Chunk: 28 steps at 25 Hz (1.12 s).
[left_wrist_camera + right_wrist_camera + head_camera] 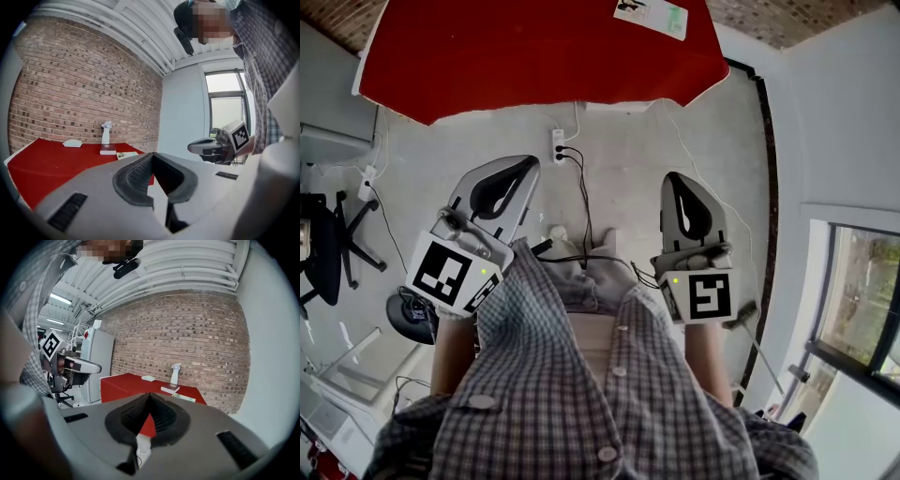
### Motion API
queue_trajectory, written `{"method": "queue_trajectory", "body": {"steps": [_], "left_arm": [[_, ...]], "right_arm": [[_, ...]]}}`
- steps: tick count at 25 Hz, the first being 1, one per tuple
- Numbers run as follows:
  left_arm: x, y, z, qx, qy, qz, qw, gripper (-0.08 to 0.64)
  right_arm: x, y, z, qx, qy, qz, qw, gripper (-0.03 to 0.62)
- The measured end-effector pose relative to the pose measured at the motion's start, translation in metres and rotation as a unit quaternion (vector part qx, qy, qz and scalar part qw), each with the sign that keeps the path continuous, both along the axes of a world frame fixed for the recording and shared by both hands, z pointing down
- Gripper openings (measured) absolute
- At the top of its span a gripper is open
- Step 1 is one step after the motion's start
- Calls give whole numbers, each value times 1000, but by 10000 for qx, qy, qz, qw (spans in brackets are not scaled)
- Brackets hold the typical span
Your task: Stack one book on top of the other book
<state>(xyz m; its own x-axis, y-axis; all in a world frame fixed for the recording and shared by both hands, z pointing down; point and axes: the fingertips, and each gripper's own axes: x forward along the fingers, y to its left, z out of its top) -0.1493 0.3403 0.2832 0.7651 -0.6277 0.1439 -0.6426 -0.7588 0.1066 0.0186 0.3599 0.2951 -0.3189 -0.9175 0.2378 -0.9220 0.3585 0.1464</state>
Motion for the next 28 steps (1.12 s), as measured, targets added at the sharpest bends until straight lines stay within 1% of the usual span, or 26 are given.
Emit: {"method": "queue_trajectory", "body": {"steps": [3,7,9,13,17,19,24,28], "left_arm": [[-12,3,0,52,-19,25,10000,8],[-33,5,0,144,-58,28,9999,8],[-40,6,0,137,-9,33,9999,8],[-45,7,2,134,55,43,9999,8],[-48,12,5,203,-86,94,9997,8],[-52,11,6,199,-131,42,9997,8],[-61,8,4,178,-69,-171,9997,8],[-64,5,2,206,-76,-225,9995,8]], "right_arm": [[-12,-1,-2,132,-31,5,9999,3],[-37,5,-1,135,127,-93,9998,3],[-43,11,0,119,185,-69,9997,3],[-46,17,3,67,194,-4,9998,3],[-53,17,-2,180,225,-102,9995,3],[-56,15,-3,200,257,-151,9994,3],[-65,7,-3,199,248,-304,9990,3],[-68,-2,-8,302,258,-369,9985,3]]}}
